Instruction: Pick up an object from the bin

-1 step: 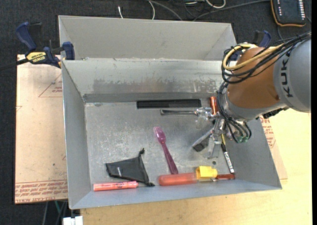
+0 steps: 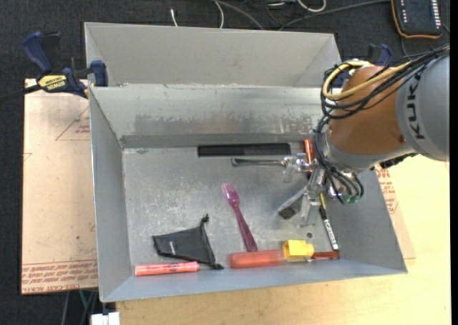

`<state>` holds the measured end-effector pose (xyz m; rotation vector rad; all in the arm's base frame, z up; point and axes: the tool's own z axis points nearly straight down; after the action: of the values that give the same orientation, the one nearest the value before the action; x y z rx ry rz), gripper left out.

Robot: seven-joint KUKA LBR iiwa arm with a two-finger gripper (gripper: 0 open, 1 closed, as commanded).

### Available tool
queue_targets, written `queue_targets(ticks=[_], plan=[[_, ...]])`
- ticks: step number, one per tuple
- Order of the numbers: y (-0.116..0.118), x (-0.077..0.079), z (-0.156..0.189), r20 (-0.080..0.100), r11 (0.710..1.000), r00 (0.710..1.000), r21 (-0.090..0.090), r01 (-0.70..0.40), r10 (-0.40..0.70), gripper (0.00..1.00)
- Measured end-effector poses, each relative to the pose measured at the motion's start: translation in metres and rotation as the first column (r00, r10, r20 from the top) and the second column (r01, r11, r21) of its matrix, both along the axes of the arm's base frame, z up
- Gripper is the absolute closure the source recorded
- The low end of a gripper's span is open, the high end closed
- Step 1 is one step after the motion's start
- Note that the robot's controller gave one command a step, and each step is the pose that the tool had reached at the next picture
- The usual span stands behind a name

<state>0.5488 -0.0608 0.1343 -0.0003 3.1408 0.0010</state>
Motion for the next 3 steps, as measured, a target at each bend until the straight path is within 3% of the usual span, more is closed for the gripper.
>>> queue_targets(ticks=[1, 2, 3], plan=[[-0.037, 0.016, -0.066, -0.002, 0.881, 0.881, 0.002, -0.472, 0.472, 0.00], [-0.023, 0.015, -0.064, 0.003, 0.948, 0.948, 0.001, -0.318, 0.318, 0.00], [-0.033, 0.016, -0.065, 0.002, 0.905, 0.905, 0.001, -0.425, 0.425, 0.00]])
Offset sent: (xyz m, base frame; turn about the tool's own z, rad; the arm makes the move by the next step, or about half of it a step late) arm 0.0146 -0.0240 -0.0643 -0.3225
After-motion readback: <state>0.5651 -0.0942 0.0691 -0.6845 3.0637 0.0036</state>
